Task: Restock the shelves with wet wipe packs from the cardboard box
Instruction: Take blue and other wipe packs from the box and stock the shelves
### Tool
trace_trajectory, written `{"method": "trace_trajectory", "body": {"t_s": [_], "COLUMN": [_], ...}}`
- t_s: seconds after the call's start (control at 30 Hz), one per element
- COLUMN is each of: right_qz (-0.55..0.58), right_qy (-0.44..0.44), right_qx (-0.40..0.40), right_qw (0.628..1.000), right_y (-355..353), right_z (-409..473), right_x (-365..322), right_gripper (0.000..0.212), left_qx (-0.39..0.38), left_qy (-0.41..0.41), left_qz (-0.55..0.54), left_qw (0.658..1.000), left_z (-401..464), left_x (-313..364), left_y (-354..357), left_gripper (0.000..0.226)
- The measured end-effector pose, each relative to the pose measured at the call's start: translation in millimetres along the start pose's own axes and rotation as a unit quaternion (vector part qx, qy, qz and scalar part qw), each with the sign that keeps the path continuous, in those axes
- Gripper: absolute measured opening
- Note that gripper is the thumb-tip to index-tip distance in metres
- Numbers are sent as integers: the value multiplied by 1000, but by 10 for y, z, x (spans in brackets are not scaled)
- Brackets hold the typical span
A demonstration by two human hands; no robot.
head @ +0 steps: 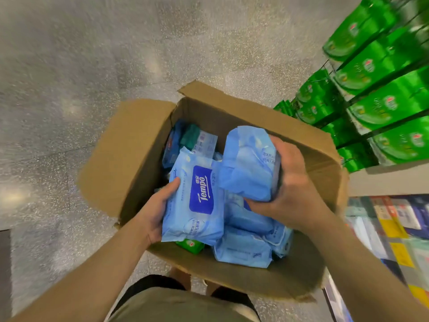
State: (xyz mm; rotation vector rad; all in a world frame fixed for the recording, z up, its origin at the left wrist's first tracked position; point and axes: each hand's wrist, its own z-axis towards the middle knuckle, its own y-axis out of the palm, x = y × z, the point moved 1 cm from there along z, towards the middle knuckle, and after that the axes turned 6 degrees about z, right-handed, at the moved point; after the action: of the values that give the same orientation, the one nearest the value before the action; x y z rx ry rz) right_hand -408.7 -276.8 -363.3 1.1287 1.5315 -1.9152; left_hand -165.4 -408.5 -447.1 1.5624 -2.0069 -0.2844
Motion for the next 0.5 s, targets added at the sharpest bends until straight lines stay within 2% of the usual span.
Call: {"method": "trace_trajectory", "body": {"t_s": [0.1,0.17,0.27,0.3,0.33,0.4,0.47,0.5], "right_qz": [-119,-204,-306,-334,-357,-366,-323,-281], "right_qy": [-80,-130,-150,-138,-120,-86,-39,-16], "right_qx": [-81,-141,-211,-218,-219,-198,-162,-128], "right_qw": [986,960,916,907,900,905,932,951], "right_y": [-281,-383,-432,-455,-495,-620,-770,-826], "right_z": [63,68,-61,-129,-205,-377,-559,-633], "right_x": [-502,-790,-1049,-1102,-1137,-1225,-1297,-1276], "right_gripper": [107,101,108,115,121,125,120,115], "left_qx": [-17,-46,-146,-181,-209,-215,-137,-131], "left_qy": [-27,-36,-61,-64,-64,-43,-49,-50], "left_qz": [17,45,60,62,77,119,127,112], "left_qw": [999,997,986,979,973,968,981,984], "left_z": [-106,-195,-305,-355,-422,-563,-474,-509], "left_x": [10,20,25,18,15,-45,-181,-224], "left_y": [237,424,723,834,953,1166,1156,1163], "left_gripper": [52,54,94,91,76,20,49,59]}}
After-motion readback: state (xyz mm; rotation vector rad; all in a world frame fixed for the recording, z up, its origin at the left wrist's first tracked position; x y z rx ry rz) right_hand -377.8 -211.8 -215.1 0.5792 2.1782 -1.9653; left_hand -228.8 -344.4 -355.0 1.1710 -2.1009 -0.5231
